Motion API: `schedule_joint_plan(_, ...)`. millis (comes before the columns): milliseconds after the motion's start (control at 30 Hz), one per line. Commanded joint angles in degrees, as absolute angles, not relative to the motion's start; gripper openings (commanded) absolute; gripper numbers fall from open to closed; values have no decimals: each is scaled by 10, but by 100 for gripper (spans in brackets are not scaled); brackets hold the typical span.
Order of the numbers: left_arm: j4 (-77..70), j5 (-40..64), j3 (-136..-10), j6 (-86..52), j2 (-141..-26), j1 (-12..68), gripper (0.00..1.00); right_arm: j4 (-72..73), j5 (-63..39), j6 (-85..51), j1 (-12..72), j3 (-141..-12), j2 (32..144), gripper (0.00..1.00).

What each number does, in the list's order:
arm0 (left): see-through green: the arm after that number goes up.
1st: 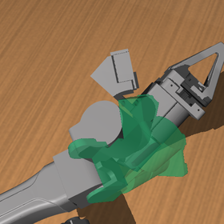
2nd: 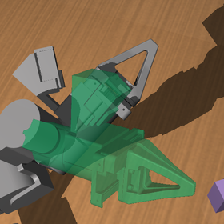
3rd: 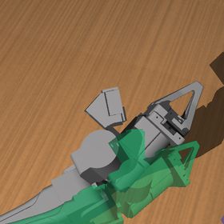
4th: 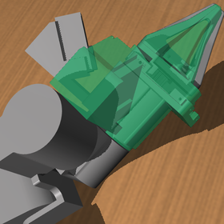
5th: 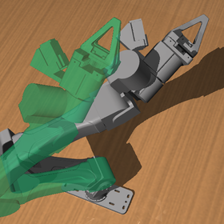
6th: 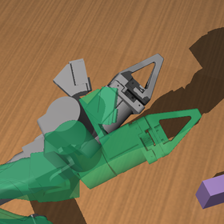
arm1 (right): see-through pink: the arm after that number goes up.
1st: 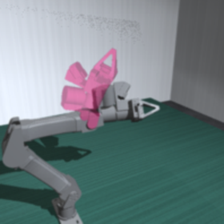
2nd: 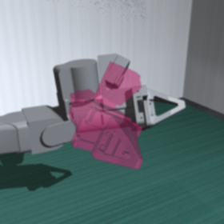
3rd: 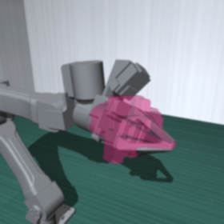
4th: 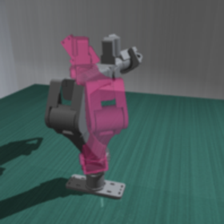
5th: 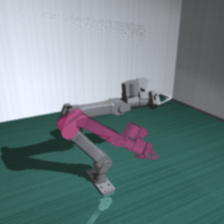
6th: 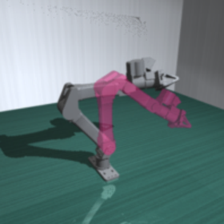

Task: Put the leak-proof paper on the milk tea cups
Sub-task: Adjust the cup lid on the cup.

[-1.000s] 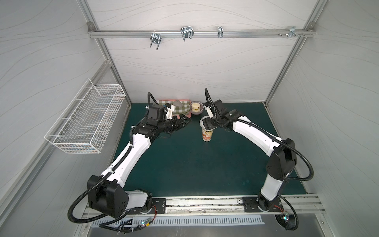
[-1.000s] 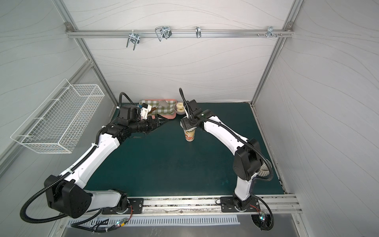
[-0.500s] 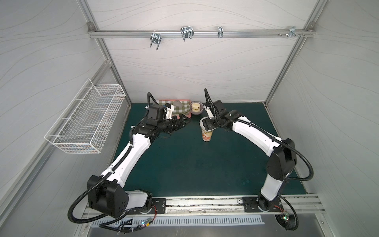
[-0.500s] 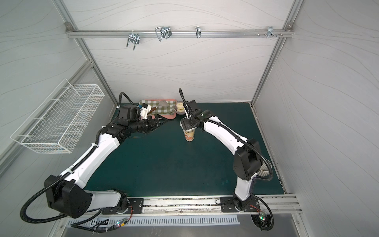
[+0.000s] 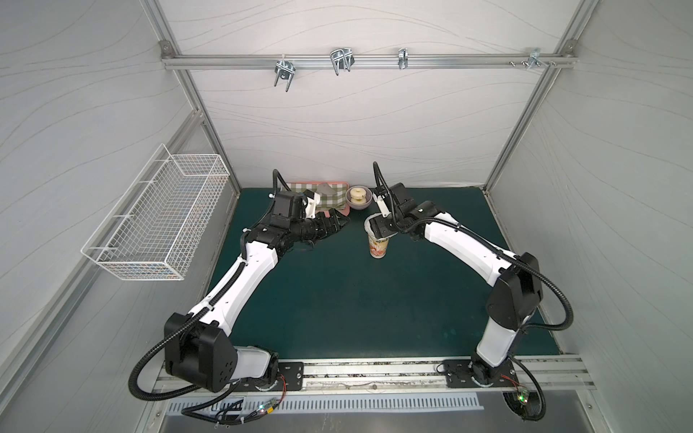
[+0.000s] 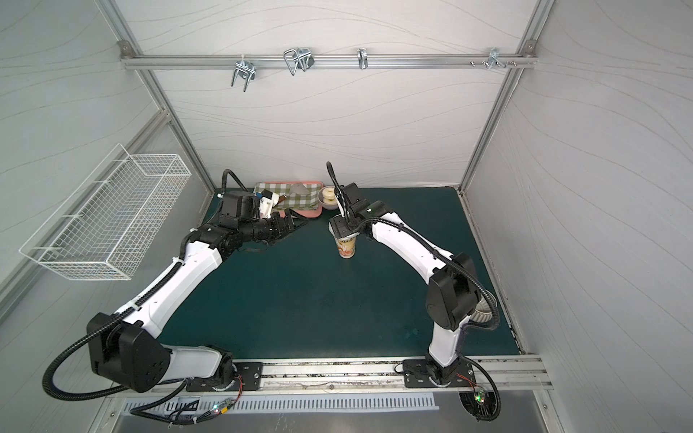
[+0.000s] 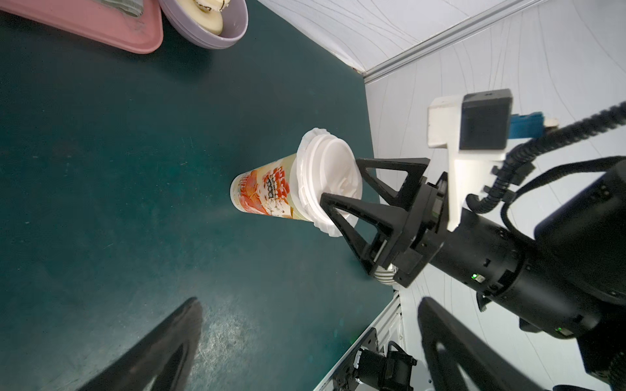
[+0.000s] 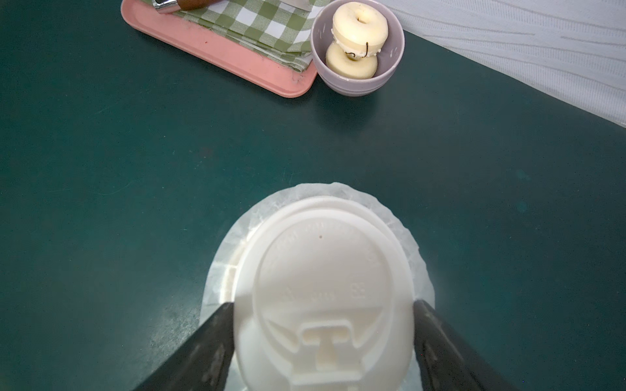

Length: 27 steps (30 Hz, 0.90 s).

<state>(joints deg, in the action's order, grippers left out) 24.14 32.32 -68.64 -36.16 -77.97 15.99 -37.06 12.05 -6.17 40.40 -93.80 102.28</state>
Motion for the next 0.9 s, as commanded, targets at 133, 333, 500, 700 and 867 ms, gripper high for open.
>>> schedule_joint_plan(133,214,357,-698,-374,-814,157,96,-391,134,-57,406,-957,1016,81)
schedule_joint_plan(333,189,378,-703,-388,-840,159,85,-389,138,-54,404,-958,1010,81)
schedule_joint_plan(500,177,393,-715,-398,-868,165,77,-391,136,-55,406,-956,1007,81)
schedule_joint_plan(700,173,397,-733,-402,-895,177,71,-386,145,-56,404,-956,996,81)
schedule_joint_plan(867,164,402,-748,-409,-918,187,62,-384,148,-56,403,-956,986,81)
